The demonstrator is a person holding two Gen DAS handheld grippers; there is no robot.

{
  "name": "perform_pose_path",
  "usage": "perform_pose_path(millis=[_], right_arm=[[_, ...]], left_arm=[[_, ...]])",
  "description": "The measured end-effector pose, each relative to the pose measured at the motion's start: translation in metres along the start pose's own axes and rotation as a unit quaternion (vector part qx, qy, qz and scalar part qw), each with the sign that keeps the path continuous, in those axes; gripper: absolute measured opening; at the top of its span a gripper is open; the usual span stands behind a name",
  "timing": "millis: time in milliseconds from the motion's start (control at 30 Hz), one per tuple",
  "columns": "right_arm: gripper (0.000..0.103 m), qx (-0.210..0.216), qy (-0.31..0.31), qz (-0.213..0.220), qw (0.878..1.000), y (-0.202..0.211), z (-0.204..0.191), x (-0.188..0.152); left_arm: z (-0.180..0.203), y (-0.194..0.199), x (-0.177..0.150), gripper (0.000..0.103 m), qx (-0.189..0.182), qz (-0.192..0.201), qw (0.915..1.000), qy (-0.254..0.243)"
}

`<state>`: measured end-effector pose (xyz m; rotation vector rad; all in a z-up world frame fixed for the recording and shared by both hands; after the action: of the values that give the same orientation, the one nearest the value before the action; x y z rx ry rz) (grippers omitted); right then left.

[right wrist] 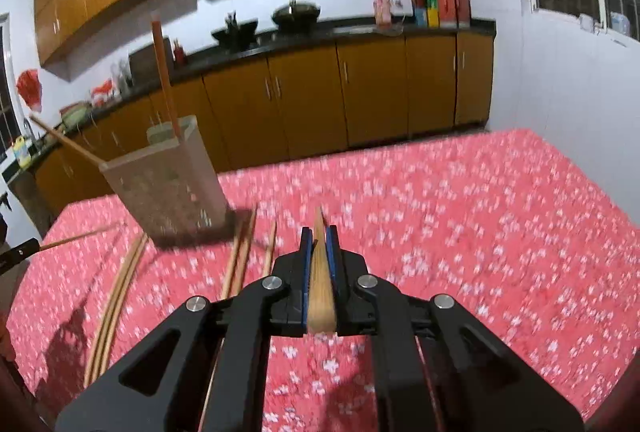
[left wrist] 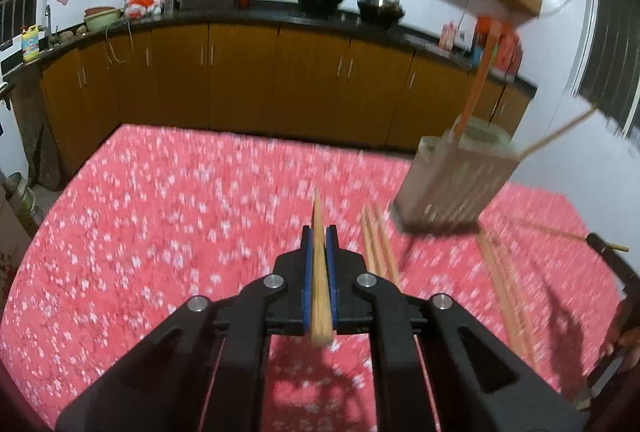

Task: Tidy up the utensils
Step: 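Lift both chopsticks upright and carry them over the holder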

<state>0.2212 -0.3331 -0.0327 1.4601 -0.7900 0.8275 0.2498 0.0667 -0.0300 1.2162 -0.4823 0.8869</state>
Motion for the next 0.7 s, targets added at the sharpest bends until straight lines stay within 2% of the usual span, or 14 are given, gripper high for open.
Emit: perform_pose_path(millis=[233,467,567,700], right_arm=[[0.008,-0.007,0.001,0.04,0.999,0.015,0.0,0.024],[0.008,-0.005,0.003,0.056,0.998,0.02,-0.002,0.037],[0.008,0.013,0.0,0.068,0.998,0.03,-0.006,0.046],[0.008,0.057,-0.014,0.085,0.995,0.05,-0.013,0.067]], left_arm=[[0.012,0.029,0.03,0.008,-0.024,0.05,0.9984,0.01],[0.021,0.038,0.043,0.008,-0.031,0.063,0.9975,-0.001],[0.03,0.044,0.045,0.008,-0.047,0.06,0.997,-0.01],[0.053,0.06,0.047,0.008,-0.08,0.059,0.9948,-0.024]])
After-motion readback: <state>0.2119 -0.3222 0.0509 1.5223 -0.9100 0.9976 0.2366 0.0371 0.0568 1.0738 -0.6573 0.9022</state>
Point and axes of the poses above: each gripper's, at about its wrist camera, not at the fingertips, and y roughly against the way its jaws point, z to its right, x to its top, the point moved 8 cm from there along -y, roughly the way its jaws point, and after that the axes turned 10 degrees about y, right-handed, at the moved point
